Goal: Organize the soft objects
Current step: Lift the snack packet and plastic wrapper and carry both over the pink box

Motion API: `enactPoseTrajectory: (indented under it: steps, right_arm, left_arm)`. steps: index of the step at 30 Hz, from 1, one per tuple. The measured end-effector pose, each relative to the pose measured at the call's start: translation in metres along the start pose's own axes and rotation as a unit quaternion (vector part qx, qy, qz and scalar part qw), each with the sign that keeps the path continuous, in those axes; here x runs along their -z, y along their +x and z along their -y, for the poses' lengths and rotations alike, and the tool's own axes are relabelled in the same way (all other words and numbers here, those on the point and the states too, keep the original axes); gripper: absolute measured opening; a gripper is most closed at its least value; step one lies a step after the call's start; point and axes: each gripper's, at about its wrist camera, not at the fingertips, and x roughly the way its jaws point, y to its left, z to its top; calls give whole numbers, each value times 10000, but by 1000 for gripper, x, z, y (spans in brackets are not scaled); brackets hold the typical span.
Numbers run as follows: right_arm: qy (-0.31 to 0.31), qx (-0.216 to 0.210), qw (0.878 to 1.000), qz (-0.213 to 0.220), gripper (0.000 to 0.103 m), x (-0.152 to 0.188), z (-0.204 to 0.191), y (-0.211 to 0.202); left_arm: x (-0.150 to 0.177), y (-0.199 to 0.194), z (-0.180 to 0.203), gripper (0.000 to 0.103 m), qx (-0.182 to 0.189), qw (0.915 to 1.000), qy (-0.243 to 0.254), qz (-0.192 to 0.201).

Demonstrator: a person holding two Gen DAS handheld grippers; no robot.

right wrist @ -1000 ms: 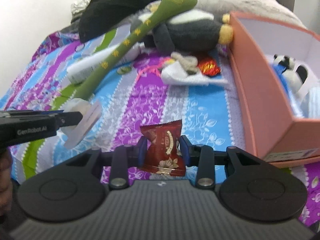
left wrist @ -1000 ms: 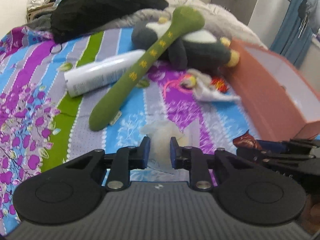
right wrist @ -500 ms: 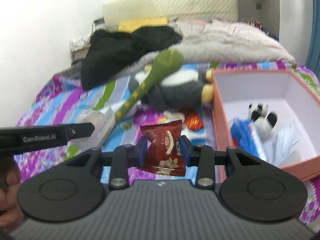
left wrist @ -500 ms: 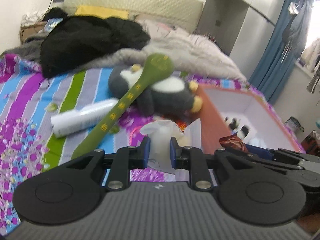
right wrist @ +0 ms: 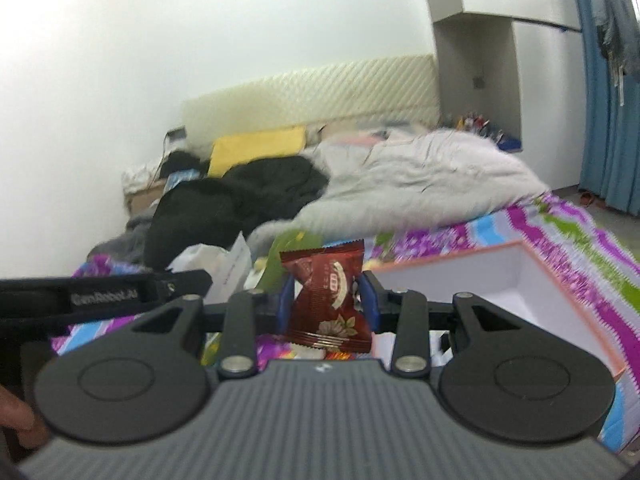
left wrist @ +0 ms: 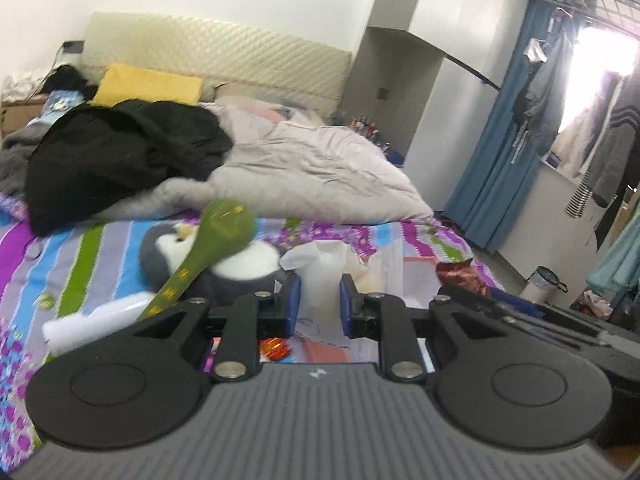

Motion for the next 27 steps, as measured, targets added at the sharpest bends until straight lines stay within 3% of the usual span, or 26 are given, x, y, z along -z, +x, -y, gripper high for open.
enactPoseTrajectory:
  steps: [5, 10, 18, 27]
  right_arm:
    - [130, 221, 9993, 263, 39, -22, 32, -7]
    - [179, 527, 9983, 183, 39, -32, 69, 1]
    - [401, 945, 9930, -580, 39, -17, 131, 46]
    - [641, 1239, 9808, -1366, 39, 23, 177, 96]
  left_arm:
    - [-14, 30, 34, 24, 225, 9995, 101, -190]
    - [-16, 70, 65, 24, 402, 9978, 217, -482]
    - [-2, 149, 100, 24, 464, 9912, 521, -1127]
    - [25, 225, 108, 24, 419, 9790, 726, -1856]
